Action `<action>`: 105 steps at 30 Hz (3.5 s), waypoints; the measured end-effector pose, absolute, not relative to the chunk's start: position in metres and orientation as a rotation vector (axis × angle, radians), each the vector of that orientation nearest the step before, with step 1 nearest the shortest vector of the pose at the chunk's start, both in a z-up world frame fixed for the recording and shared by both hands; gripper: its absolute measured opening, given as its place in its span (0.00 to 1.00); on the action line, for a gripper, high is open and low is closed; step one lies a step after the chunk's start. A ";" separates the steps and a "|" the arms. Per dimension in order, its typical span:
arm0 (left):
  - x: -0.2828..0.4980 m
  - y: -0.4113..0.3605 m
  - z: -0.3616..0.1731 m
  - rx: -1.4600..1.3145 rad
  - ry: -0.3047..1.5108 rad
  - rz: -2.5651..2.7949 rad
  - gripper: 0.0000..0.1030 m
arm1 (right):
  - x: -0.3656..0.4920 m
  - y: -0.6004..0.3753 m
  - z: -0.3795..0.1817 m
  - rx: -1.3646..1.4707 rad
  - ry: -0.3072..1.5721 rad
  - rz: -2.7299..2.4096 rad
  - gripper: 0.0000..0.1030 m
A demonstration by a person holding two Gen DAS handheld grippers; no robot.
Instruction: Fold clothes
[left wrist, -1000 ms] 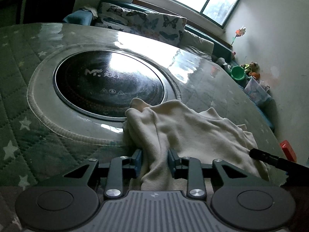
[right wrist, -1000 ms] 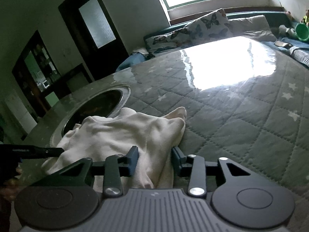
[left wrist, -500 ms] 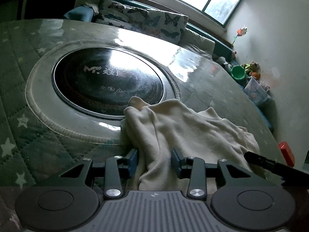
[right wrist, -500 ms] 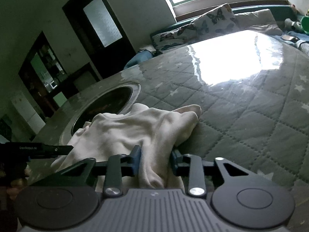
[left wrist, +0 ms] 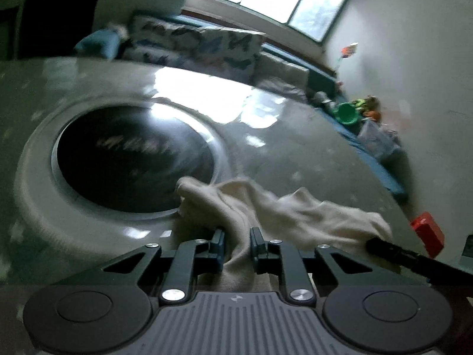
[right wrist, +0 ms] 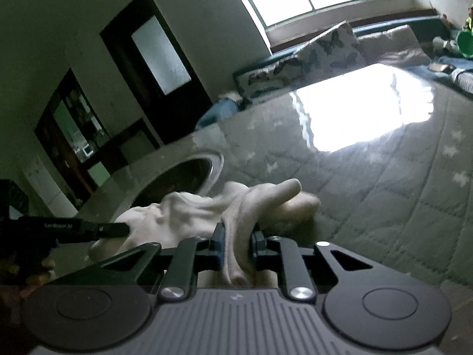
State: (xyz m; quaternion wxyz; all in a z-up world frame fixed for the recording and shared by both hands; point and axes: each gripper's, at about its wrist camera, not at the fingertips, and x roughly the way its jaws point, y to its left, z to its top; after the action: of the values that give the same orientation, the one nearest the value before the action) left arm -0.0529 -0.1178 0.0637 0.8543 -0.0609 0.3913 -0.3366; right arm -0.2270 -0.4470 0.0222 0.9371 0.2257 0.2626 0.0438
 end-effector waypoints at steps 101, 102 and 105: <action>-0.031 -0.074 0.008 0.115 0.683 -0.156 0.96 | -0.084 -0.367 -0.003 0.051 0.689 -0.028 1.00; -0.030 -0.074 0.008 0.110 0.685 -0.152 0.97 | -0.083 -0.367 -0.003 0.049 0.690 -0.030 1.00; -0.026 -0.072 0.006 0.095 0.693 -0.140 1.00 | -0.080 -0.366 -0.004 0.042 0.693 -0.034 1.00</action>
State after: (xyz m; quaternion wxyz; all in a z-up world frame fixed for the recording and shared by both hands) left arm -0.0256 -0.0721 0.0063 0.9371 0.0466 0.3390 -0.0686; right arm -0.0797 -0.3661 -0.0042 0.9402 0.0206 0.3397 -0.0165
